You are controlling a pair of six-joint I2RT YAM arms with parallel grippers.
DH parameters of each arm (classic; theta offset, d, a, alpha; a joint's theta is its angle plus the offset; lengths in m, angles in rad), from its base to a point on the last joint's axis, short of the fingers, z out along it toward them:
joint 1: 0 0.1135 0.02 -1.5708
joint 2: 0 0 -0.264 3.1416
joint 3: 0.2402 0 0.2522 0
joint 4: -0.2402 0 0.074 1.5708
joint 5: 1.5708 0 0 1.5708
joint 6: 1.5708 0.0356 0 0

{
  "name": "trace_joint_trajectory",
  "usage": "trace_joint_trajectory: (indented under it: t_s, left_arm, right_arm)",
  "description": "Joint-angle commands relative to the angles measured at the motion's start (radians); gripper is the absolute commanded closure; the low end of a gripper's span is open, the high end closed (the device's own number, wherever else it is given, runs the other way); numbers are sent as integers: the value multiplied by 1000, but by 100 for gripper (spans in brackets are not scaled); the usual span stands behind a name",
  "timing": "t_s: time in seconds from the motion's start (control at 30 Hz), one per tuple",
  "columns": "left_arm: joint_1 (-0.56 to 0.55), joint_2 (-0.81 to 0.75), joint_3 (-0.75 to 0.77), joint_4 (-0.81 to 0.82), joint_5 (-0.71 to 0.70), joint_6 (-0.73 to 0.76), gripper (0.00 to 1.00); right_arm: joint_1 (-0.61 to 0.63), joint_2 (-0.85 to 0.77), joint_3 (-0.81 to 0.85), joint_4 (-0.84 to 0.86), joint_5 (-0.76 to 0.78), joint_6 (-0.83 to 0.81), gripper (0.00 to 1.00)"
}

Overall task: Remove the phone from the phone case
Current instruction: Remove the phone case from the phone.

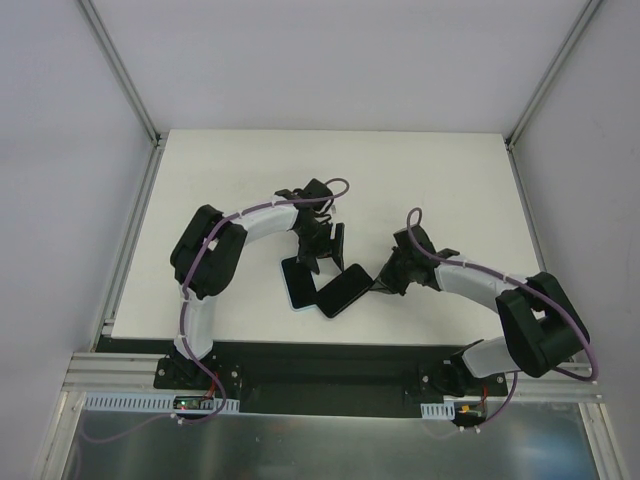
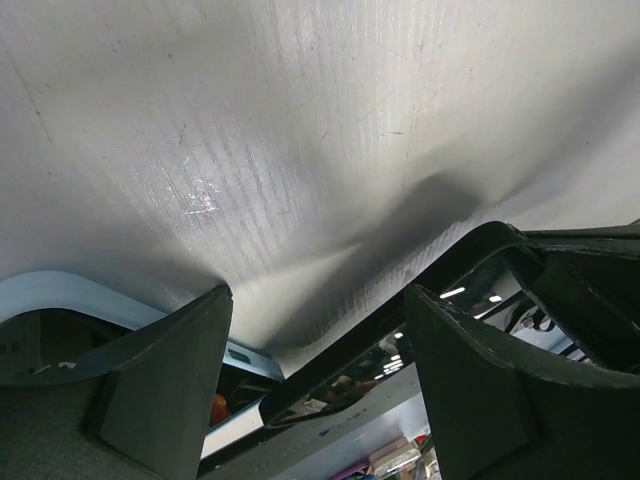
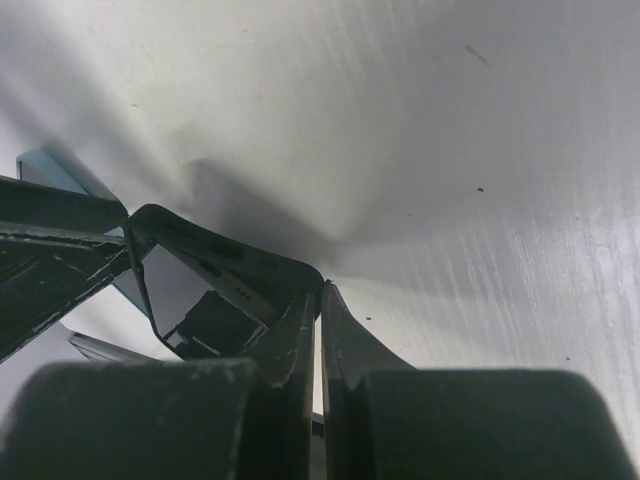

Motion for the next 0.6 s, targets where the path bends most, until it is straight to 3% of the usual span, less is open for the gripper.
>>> trace_joint_trajectory:
  t_s: [0.0, 0.2, 0.43, 0.57]
  left_arm:
    - [-91, 47, 24, 102, 164, -27, 28]
    - [-91, 56, 24, 102, 167, -22, 28]
    - [-100, 74, 28, 102, 170, -18, 28]
    - [-111, 93, 25, 102, 169, -21, 29]
  right_arm:
    - [40, -48, 3, 475, -119, 188, 99]
    - [40, -100, -6, 479, -86, 188, 99]
    - [41, -84, 32, 296, -27, 117, 99]
    - [44, -54, -14, 359, -8, 140, 99]
